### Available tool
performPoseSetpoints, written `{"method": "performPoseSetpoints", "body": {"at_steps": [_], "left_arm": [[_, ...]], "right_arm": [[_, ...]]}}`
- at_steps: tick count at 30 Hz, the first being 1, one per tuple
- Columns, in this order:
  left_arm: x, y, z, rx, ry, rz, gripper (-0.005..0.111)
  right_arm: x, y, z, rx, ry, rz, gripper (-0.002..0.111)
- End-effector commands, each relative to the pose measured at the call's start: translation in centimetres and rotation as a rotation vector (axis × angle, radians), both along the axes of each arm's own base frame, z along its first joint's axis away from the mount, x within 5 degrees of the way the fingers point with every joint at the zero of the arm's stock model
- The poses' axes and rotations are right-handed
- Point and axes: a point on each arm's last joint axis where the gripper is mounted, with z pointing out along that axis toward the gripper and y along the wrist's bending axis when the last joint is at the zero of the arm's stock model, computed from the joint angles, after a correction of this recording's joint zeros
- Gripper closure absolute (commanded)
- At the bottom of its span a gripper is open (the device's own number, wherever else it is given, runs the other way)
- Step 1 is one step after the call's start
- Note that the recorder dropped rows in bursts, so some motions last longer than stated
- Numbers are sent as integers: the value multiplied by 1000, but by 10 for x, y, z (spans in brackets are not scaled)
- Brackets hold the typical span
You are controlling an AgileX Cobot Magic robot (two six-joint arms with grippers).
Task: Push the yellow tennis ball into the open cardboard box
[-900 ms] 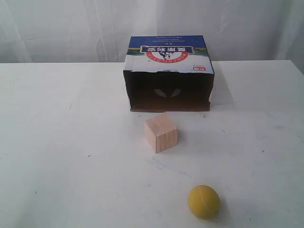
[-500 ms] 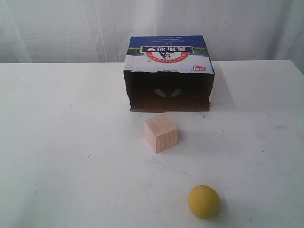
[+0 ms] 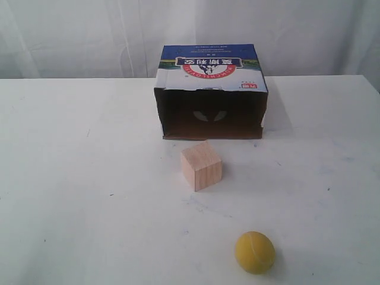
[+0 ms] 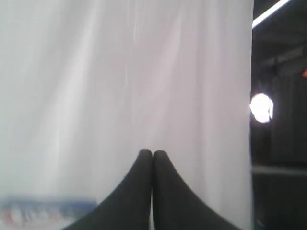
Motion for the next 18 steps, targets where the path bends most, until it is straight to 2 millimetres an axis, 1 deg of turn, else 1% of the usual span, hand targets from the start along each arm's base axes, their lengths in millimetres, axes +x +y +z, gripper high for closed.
{"method": "performPoseSetpoints", "body": {"at_steps": [1, 2, 3, 5, 7, 8, 10, 11, 12, 13, 14, 15, 16, 17, 18], "left_arm": [[0, 0, -1, -7, -3, -4, 107], [0, 0, -1, -7, -3, -4, 107], [0, 0, -1, -7, -3, -4, 107], [0, 0, -1, -7, -3, -4, 107], [0, 0, -1, -7, -3, -4, 107], [0, 0, -1, -7, -3, -4, 107], [0, 0, -1, -7, -3, -4, 107], [0, 0, -1, -7, -3, -4, 107], [0, 0, -1, -7, -3, -4, 107], [0, 0, -1, -7, -3, -4, 107], [0, 0, -1, -7, -3, -4, 107], [0, 0, -1, -7, -3, -4, 107], [0, 0, -1, -7, -3, -4, 107], [0, 0, -1, -7, -3, -4, 107], [0, 0, -1, -7, -3, -4, 107]], "right_arm": [[-29, 4, 33, 267, -482, 291, 108], [-38, 3, 42, 291, -579, 322, 108], [-43, 0, 50, 326, -631, 324, 108], [-54, -7, 74, 437, -731, 358, 108], [-61, -8, 104, 514, -776, 445, 108], [-62, -7, 123, 537, -778, 484, 108], [-60, -5, 165, 482, -753, 454, 108], [-52, -3, 184, 413, -715, 388, 108], [-38, -3, 201, 332, -660, 296, 108], [-19, -4, 211, 272, -592, 217, 108], [3, -6, 221, 204, -511, 129, 108], [29, -9, 226, 144, -415, 58, 108], [52, -11, 226, 93, -326, 4, 108], [81, -13, 221, 39, -200, -45, 108], [112, -16, 211, -26, -61, -89, 108]]}}
